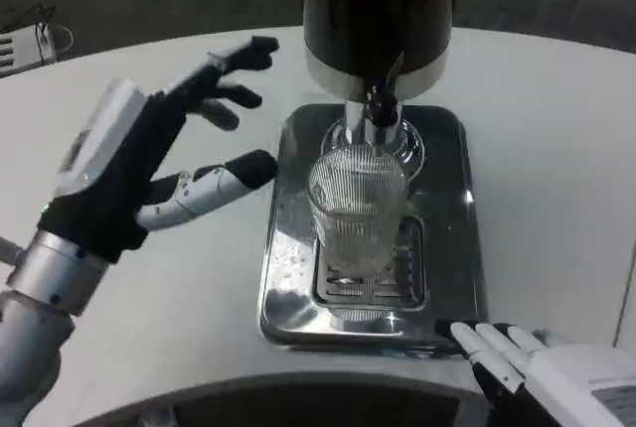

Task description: Grasp the cup under the faucet to collect the drink, then remove the cup.

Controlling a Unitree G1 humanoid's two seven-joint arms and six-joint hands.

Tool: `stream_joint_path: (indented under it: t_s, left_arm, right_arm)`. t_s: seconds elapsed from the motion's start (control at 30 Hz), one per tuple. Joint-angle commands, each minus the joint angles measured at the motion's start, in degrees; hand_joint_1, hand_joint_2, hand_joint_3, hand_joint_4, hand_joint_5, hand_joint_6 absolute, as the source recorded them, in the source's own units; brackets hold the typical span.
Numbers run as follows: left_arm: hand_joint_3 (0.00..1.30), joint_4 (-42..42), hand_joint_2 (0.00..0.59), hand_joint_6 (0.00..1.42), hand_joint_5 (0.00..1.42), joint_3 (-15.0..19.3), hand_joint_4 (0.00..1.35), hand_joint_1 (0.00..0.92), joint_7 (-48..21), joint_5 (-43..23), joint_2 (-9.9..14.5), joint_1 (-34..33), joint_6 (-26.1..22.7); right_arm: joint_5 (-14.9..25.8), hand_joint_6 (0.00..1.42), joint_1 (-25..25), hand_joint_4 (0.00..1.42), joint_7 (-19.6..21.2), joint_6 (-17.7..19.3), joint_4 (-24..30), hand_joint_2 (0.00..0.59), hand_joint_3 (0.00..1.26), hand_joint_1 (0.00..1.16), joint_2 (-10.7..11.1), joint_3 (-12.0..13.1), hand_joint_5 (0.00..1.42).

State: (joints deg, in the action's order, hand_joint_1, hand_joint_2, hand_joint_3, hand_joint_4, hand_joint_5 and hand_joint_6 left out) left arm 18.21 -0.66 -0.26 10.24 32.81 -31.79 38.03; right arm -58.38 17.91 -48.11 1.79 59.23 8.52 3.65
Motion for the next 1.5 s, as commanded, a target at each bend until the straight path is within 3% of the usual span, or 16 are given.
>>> stream_joint_path:
  t_s: [0.03,0.2,0.5,0.77,1.03,1.33,1.5]
  left_arm:
    - [0.17,-3.6,0.057,0.39,0.28,0.2,0.13,0.0,-11.8,-9.3,1.5,-1.6,-3.7]
    - [0.13,-6.0,0.06,0.35,0.24,0.1,0.1,0.0,-21.3,-15.2,0.8,-5.1,-8.4]
    - [0.13,-5.2,0.071,0.31,0.23,-0.6,0.09,0.0,-28.3,-16.6,-2.8,-11.4,-11.4]
    - [0.13,-3.8,0.071,0.3,0.23,-1.7,0.09,0.0,-30.4,-14.2,-4.1,-14.5,-13.7]
    - [0.01,-3.7,0.067,0.2,0.11,-4.1,0.0,0.0,-31.7,-10.4,-4.8,-14.0,-16.1]
    - [0.0,-3.4,0.069,0.12,0.0,-6.0,0.0,0.0,-29.6,-6.6,-7.2,-11.9,-13.7]
    - [0.0,-2.0,0.07,0.11,0.0,-7.7,0.0,0.0,-27.7,-2.0,-7.2,-12.5,-12.7]
  right_arm:
    - [-0.6,0.0,-0.6,0.0,-0.2,-1.3,0.7,0.425,0.0,0.47,0.3,-1.3,0.0]
    - [-1.4,0.0,-1.6,0.0,-0.2,-2.5,0.3,0.425,0.0,0.47,0.6,-2.6,0.0]
    - [-2.4,0.0,-1.3,0.0,0.2,-3.5,0.7,0.425,0.0,0.47,0.6,-3.8,0.0]
    - [-2.0,0.0,-0.8,0.0,0.2,-3.0,0.8,0.425,0.0,0.47,0.1,-3.1,0.0]
    - [-0.7,0.0,-0.7,0.0,0.1,-2.1,0.8,0.425,0.0,0.47,-0.4,-1.8,0.0]
    - [1.1,0.0,0.5,0.0,0.4,-1.4,0.8,0.425,0.0,0.47,-0.7,0.3,0.0]
    - [1.8,0.0,0.9,0.0,0.3,-1.3,0.8,0.425,0.0,0.47,-0.9,1.0,0.0]
